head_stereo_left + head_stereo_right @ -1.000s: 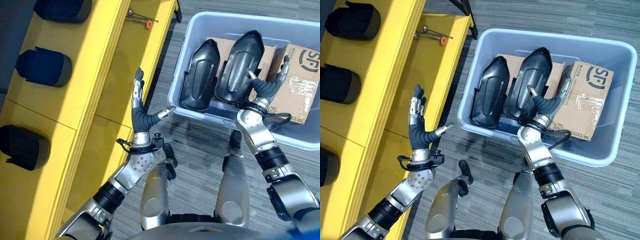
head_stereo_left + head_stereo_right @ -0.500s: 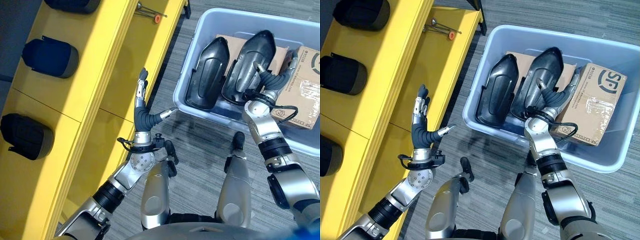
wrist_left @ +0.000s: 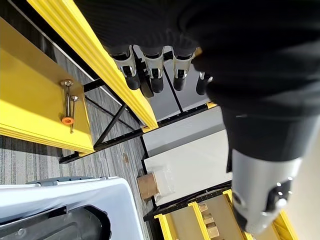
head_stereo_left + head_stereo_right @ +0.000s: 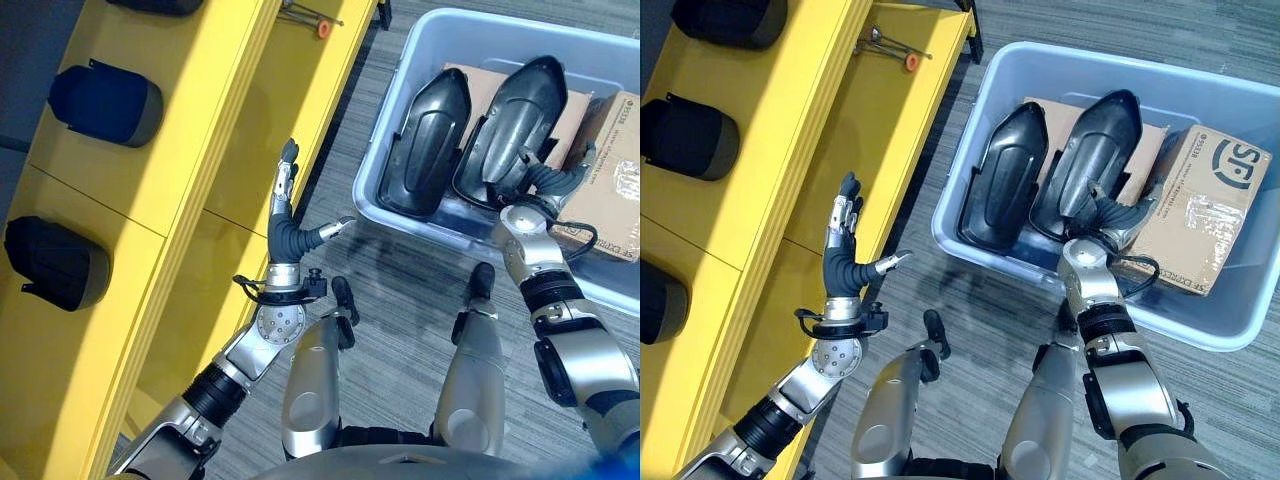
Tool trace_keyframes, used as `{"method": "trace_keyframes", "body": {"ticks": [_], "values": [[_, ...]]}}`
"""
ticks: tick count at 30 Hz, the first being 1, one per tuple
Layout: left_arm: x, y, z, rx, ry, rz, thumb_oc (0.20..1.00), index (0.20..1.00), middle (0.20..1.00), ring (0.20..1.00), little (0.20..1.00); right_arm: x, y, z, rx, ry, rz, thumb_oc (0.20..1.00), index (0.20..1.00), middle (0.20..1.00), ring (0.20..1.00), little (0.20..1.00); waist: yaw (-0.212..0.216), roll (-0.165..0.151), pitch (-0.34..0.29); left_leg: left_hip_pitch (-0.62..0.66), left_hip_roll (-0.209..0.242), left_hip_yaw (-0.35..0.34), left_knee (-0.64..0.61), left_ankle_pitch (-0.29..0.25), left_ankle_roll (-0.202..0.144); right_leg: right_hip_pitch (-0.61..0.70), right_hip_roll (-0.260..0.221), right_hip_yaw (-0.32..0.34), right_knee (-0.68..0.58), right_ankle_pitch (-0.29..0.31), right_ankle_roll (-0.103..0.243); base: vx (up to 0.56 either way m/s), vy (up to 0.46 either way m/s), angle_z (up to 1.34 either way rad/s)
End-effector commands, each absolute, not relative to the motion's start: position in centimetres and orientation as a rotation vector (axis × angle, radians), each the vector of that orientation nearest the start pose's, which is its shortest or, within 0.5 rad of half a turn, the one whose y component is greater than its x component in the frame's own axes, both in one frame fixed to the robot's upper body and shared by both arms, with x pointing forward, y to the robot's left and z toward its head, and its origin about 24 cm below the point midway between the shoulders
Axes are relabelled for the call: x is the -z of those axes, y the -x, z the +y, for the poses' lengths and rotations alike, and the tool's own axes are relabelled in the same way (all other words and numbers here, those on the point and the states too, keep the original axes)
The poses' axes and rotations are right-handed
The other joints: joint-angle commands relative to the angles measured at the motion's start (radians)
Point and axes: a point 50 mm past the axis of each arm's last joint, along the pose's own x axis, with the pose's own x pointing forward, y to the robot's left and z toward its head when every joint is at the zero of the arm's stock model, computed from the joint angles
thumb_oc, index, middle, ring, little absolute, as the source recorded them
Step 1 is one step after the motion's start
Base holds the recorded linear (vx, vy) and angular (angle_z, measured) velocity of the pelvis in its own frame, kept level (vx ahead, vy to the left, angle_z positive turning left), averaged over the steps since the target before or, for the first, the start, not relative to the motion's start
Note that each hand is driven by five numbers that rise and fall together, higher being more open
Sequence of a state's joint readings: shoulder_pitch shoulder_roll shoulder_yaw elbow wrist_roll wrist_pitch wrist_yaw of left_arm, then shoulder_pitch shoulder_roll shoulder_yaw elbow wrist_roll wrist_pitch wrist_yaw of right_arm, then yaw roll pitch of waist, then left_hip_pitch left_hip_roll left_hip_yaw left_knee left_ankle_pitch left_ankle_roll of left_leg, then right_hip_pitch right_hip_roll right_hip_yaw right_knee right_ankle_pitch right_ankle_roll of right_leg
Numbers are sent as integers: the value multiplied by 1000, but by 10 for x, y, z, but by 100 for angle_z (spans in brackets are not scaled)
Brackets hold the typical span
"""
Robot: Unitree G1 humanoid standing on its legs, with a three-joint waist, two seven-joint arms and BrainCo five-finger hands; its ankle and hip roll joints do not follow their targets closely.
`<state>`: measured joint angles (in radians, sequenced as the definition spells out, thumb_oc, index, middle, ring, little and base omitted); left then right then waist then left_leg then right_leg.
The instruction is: Move parts from the plastic box to the shelf.
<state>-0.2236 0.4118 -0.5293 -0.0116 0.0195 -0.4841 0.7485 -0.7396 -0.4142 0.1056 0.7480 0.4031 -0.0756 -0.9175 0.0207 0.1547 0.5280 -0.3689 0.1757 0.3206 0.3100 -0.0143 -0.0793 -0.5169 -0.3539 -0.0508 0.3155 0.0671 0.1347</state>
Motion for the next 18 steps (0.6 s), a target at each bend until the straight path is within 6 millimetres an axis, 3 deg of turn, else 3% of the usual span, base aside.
{"method": "trace_keyframes", "body": {"ticks": [1,11,14,15,18], "values": [[-134,-239,118,-67,-29,-767,1000,1000,1000,1000,1000,-148,-363,-257,913,10,-169,1000,1000,1000,1000,1000,24,56,-8,-50,0,-50,64,-41,12,-7,-53,-97,181,-97,-4,-31,2,-1],[-136,-241,117,-61,-33,-773,1000,1000,1000,1000,1000,-136,-367,-257,872,192,-90,1000,1000,1000,1000,1000,37,57,-8,-90,1,-56,66,-31,11,-42,-55,-99,195,-94,-5,-20,-3,1],[-135,-241,118,-65,-30,-770,1000,1000,1000,1000,1000,-136,-366,-258,894,336,-99,1000,1000,1000,1000,1000,41,57,-8,-107,2,-62,70,-29,13,-56,-55,-99,201,-93,-4,-9,-7,2],[-136,-242,117,-65,-30,-771,1000,1000,1000,1000,1000,-143,-367,-258,897,463,-139,1000,1000,1000,1000,1000,45,57,-8,-117,1,-66,69,-26,13,-63,-53,-99,200,-91,-3,-24,-15,9],[-136,-242,118,-59,-32,-772,1000,1000,1000,1000,1000,-147,-368,-256,884,513,-159,1000,1000,1000,1000,1000,48,57,-8,-125,-1,-69,68,-23,13,-68,-53,-101,200,-89,-2,-11,-7,6]]}}
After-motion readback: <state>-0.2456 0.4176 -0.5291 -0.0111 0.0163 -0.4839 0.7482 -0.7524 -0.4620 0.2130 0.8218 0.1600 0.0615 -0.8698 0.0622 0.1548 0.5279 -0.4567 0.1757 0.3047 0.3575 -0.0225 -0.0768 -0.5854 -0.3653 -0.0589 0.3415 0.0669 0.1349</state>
